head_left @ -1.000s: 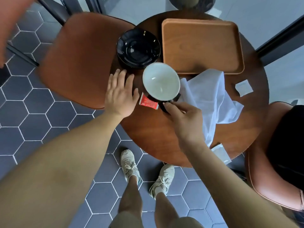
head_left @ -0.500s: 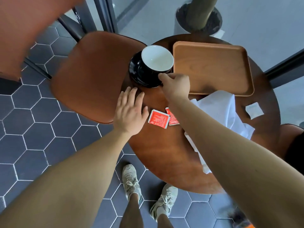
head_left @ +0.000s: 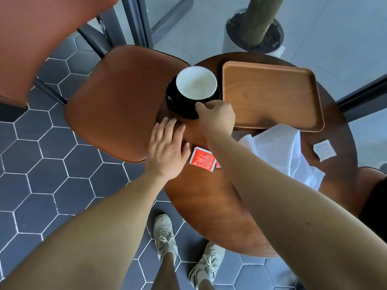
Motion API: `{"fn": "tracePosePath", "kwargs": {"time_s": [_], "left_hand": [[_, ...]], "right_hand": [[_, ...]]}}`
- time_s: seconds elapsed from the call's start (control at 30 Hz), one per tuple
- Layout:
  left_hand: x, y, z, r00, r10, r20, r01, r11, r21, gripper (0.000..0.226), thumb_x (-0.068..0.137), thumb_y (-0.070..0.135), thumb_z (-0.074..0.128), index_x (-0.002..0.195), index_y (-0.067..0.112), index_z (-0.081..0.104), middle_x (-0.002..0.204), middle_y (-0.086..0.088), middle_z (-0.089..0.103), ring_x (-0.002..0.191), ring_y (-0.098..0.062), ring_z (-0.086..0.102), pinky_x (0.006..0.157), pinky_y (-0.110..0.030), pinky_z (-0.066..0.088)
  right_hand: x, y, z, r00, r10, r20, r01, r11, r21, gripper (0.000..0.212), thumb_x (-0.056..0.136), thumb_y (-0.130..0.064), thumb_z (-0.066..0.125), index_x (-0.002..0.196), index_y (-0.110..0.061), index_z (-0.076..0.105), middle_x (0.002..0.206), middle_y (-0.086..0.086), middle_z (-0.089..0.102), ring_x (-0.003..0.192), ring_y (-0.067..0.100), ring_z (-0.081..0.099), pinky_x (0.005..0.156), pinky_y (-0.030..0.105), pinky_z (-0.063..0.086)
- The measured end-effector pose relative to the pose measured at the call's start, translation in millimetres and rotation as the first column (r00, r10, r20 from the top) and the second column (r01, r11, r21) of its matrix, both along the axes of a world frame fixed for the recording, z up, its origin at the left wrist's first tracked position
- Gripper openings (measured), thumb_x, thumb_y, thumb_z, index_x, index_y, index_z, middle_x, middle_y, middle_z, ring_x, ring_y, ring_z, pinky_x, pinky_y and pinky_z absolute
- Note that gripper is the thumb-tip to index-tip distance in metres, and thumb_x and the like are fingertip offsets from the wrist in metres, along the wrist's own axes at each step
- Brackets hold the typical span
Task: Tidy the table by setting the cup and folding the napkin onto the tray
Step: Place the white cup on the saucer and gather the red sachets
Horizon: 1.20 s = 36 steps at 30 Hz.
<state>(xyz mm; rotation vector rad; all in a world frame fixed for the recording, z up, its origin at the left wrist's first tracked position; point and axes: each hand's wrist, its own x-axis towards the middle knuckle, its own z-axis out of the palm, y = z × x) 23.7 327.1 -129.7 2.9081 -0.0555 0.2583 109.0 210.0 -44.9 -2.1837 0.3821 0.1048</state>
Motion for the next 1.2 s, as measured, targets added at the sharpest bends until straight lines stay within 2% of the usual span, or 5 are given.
{"fn": "tracePosePath", "kwargs": {"time_s": [0.33,0.53,0.67,0.83,1.2], "left_hand": [[0,2,-2,1.0,-0.011,0.011,0.011,1.0,0.002,0.05,0.096,0.038,0.044,0.137,0.011,0.05,0.147,-0.016,0.045,0.143,-0.035,0.033,0.121,-0.048,0.021],[0,1,-5,1.0,-0.009,0.005,0.009,1.0,0.003,0.05,0.095,0.038,0.044,0.138,0.013,0.048,0.147,-0.014,0.043,0.143,-0.034,0.031,0.121,-0.048,0.021],[0,1,-4,1.0,-0.009,-0.001,0.009,1.0,0.022,0.05,0.095,0.038,0.044,0.139,0.013,0.047,0.148,-0.014,0.042,0.143,-0.034,0.031,0.121,-0.048,0.02],[-1,0,-2,1.0,-0.014,-0.014,0.015,0.999,0.028,0.05,0.097,0.037,0.043,0.139,0.012,0.046,0.149,-0.015,0.041,0.144,-0.035,0.03,0.121,-0.049,0.021],[20,-23,44,0.971,0.21,-0.112,-0.236,0.902,-0.36,0.047,0.09,0.042,0.064,0.129,0.015,0.057,0.125,-0.009,0.059,0.117,-0.026,0.052,0.092,-0.038,0.048]], "right_hand": [[-46,-29,-5,0.997,0.067,0.04,-0.07,0.994,0.082,0.024,0.09,-0.032,0.063,0.11,-0.02,0.071,0.1,-0.01,0.069,0.093,0.008,0.064,0.083,0.029,0.052],[-130,-79,-21,0.845,0.469,0.257,-0.356,0.852,-0.384,0.035,0.09,-0.024,0.065,0.124,-0.013,0.065,0.129,0.003,0.06,0.12,0.024,0.049,0.103,0.04,0.043],[-157,-104,-46,0.779,0.622,0.077,-0.464,0.656,-0.595,0.059,0.098,-0.048,0.051,0.148,-0.017,0.044,0.161,0.006,0.032,0.148,0.032,0.026,0.117,0.048,0.03],[-154,-122,-65,0.797,0.587,-0.145,-0.526,0.556,-0.644,0.079,0.097,-0.069,0.028,0.16,-0.024,0.012,0.168,0.004,0.009,0.152,0.031,0.011,0.123,0.044,0.018],[-152,-118,-71,0.792,0.585,-0.176,-0.531,0.517,-0.671,0.077,0.097,-0.066,0.027,0.159,-0.021,0.014,0.167,0.007,0.012,0.153,0.034,0.009,0.123,0.041,-0.003]]}}
